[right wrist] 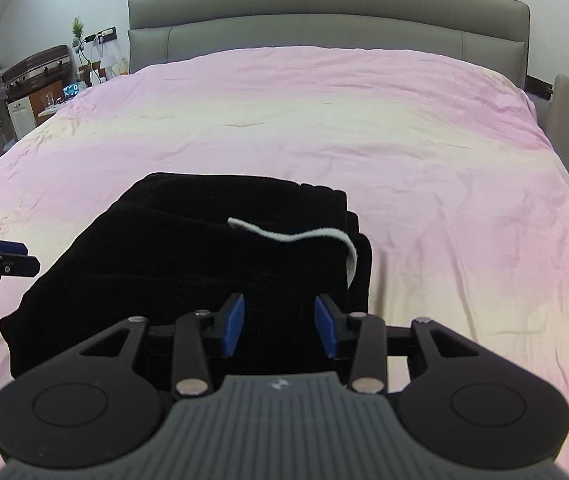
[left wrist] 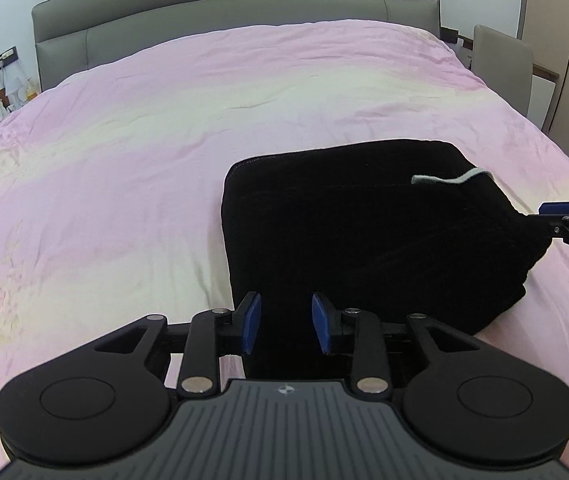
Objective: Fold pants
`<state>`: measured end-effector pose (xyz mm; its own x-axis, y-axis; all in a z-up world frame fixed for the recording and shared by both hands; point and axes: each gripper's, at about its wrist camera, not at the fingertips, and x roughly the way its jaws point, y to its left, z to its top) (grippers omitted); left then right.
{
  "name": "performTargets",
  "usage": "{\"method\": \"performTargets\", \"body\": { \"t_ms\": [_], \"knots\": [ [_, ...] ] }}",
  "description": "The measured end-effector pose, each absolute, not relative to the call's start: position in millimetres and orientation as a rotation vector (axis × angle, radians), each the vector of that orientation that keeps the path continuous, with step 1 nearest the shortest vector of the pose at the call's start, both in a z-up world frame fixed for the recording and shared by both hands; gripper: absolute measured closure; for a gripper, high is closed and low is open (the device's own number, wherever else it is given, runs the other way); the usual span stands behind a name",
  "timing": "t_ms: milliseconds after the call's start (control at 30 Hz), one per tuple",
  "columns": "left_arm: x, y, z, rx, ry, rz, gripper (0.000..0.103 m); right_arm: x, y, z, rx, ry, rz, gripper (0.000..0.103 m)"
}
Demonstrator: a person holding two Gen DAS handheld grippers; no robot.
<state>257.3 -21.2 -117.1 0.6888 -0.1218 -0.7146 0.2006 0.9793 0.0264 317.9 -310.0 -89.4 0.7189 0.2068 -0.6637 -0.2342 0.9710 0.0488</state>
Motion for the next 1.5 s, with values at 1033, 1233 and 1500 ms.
{"method": "performTargets", "body": {
  "t_ms": [1033,1233,1500],
  "knots": [
    [260.0,-14.1,-159.5,0.065,0.820,-0.129,0.036,299.7,-342.1,-139.8,0.232,0.695,0.162,0.034],
    [280.8,1.4,-148.5,-0.014,0.835,-0.157,0.028,310.9,-375.2,-142.7,0.402,0.754,0.116,0.026],
    [333.8,22.7,-160.5,-0.155,0.894,-0.231,0.017,368.7,-406.2,-172.7,0.609,0.922,0.213,0.025]
  ]
}}
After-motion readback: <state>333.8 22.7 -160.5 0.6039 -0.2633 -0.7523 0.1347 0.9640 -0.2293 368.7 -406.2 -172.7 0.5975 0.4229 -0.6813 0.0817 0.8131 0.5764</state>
